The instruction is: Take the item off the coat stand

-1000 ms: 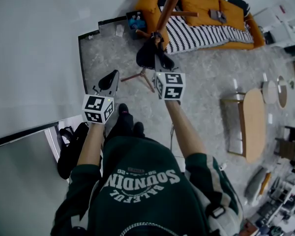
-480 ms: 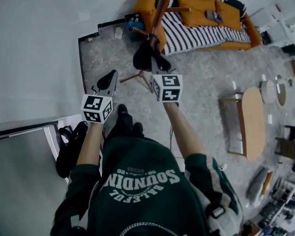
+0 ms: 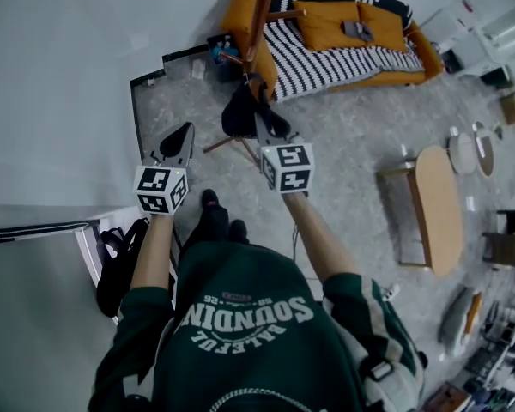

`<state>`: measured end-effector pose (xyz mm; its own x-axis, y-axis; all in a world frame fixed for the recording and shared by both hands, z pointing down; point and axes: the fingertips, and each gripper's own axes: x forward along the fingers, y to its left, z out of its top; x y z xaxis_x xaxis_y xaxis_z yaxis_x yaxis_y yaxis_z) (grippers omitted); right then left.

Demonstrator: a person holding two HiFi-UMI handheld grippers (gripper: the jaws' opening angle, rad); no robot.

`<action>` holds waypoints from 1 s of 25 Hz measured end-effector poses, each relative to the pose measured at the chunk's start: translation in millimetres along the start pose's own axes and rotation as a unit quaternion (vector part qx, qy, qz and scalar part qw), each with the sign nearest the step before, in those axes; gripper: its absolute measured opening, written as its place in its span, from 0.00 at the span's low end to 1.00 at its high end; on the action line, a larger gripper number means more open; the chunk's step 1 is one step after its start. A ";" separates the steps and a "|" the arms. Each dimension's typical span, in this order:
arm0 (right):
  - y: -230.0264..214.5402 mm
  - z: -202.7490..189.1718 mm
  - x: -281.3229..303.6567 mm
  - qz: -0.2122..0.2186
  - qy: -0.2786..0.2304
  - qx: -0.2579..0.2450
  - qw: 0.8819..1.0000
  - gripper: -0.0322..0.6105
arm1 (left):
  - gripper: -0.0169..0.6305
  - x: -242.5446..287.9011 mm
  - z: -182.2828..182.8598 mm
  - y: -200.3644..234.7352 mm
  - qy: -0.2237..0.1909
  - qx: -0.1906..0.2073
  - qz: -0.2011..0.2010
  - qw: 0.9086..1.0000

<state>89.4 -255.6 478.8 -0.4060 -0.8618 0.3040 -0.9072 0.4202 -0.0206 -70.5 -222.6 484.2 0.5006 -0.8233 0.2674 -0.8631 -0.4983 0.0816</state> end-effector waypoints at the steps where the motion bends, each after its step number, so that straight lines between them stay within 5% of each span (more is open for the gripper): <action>1: -1.0 -1.5 -5.3 -0.001 -0.002 0.000 1.000 0.11 | 0.03 -0.6 1.0 -2.4 -0.001 0.001 -0.001 1.000; 25: -52.7 -27.3 -85.8 -0.040 -0.025 0.019 0.999 0.09 | 0.03 -1.5 18.3 -24.0 -0.009 0.017 -0.005 1.000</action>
<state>175.1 -196.1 479.7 -0.3371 -0.9054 0.2580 -0.9398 0.3398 -0.0356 -49.3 -214.3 464.3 0.5101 -0.8229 0.2503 -0.8557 -0.5150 0.0508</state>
